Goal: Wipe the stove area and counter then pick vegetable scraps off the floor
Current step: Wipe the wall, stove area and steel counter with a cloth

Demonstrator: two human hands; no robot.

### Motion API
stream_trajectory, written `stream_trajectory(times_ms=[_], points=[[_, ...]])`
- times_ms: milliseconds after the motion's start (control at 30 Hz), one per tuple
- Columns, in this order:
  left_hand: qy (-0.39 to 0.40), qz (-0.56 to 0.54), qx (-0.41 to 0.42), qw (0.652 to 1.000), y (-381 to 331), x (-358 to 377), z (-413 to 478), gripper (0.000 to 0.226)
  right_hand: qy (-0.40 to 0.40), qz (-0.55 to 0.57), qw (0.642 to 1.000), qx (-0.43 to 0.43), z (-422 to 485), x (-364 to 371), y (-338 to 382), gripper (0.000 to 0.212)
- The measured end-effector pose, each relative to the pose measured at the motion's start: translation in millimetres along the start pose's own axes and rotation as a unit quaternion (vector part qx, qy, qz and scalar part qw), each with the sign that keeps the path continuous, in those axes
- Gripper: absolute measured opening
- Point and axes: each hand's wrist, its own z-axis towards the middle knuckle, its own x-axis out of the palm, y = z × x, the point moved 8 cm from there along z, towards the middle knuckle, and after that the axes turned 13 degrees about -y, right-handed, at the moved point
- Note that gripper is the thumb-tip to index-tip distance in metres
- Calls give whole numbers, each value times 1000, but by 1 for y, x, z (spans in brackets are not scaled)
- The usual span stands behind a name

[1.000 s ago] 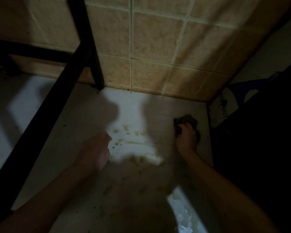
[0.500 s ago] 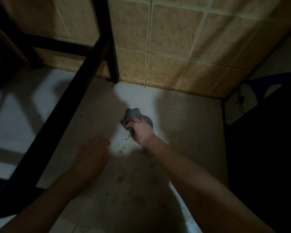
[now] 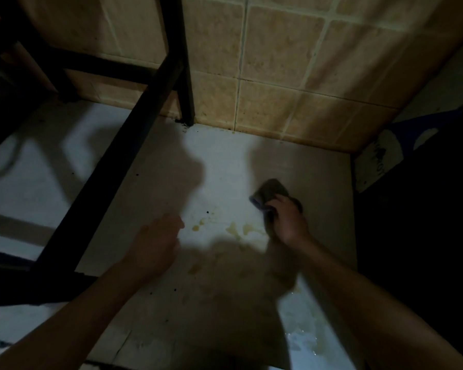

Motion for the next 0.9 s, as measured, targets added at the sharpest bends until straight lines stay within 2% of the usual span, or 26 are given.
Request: stream_trajectory(times_ms=[100, 200, 300, 400, 433, 567, 733, 833, 900], points=[[-9, -9, 4, 1000, -2, -1, 6, 36, -34, -34, 995, 90, -23, -22, -46, 38], [-37, -43, 9, 998, -10, -9, 10, 47, -73, -53, 985, 148, -47, -41, -73, 37], [-39, -49, 39, 997, -18, -11, 8, 52, -94, -78, 978, 172, -61, -43, -75, 37], [-20, -61, 48, 997, -20, -7, 2, 66, -91, -97, 976, 173, -66, -30, -58, 38], [-15, -58, 46, 997, -19, -6, -1, 64, -85, -94, 978, 166, -66, -23, -49, 38], [-15, -37, 23, 999, -11, -3, -16, 35, -42, -57, 994, 77, -60, 8, 5, 41], [-2, -36, 27, 999, 3, -1, -39, 38, 29, -24, 998, -45, -41, 47, 96, 34], [-9, -31, 13, 999, 16, -8, -45, 36, 109, 0, 985, -131, -43, 77, 140, 35], [9, -4, 17, 1000, 17, -13, -53, 49, 156, -12, 971, -180, -52, 91, 155, 38]])
